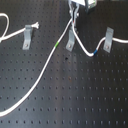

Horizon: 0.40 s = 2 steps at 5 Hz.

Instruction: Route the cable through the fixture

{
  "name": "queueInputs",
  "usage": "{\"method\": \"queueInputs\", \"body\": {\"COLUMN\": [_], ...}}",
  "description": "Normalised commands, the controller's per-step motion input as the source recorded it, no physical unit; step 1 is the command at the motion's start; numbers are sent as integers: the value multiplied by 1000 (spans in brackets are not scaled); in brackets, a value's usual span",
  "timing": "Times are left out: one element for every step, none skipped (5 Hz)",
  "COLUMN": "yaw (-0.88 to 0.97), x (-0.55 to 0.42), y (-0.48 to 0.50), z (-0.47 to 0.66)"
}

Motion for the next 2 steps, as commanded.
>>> {"method": "queueInputs", "body": {"yaw": [0, -249], "x": [8, -26], "y": [18, 125], "z": [0, -418]}}
